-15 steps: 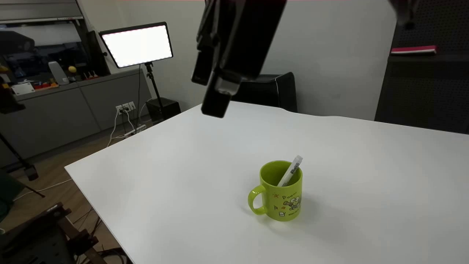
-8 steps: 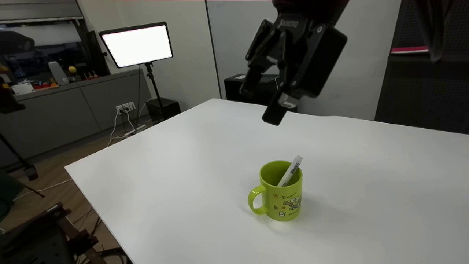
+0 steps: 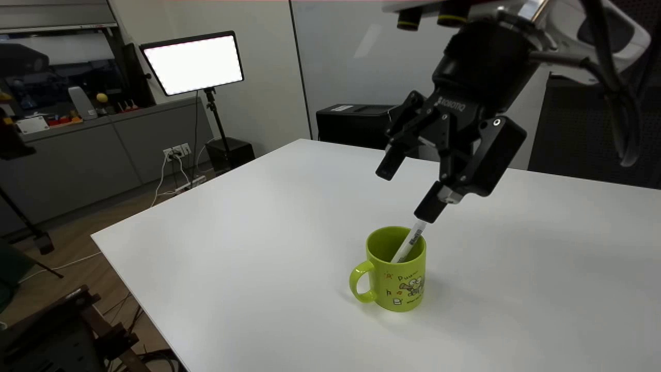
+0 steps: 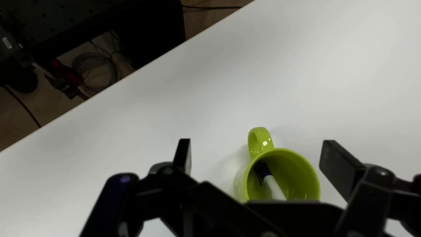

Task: Take the marker from the green cup and put it on the table

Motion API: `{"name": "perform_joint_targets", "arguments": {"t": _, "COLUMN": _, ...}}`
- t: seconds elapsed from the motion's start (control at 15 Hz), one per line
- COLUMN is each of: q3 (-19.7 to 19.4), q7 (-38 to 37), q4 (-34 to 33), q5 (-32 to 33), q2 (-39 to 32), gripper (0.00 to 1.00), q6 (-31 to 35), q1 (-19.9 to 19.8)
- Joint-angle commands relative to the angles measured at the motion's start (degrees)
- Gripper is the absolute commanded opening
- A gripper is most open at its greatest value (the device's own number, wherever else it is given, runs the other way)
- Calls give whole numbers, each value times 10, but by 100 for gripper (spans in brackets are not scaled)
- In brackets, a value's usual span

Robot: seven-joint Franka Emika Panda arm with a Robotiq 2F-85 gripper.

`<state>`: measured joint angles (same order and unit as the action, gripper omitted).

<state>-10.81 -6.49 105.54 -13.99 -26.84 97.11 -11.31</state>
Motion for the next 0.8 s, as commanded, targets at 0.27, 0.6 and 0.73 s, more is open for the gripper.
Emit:
{"name": "perform_joint_targets", "arguments": {"t": 0.27, "q3": 12, "q7": -17, "q4": -80, "q5": 1, "q2": -75, "gripper": 100, "q6": -22, "q1": -4}}
{"name": "perform_joint_targets", "arguments": {"t": 0.6, "q3": 25, "q7": -19, "q4": -98, "q5": 2, "q2": -78, "gripper": 100, "q6": -20, "q1": 6}}
{"name": "perform_joint_targets", "arguments": {"t": 0.73, "q3": 26, "q7": -3, "q4": -76, "q5": 2, "q2": -71, "gripper": 100, "q6": -7, "q1": 2}}
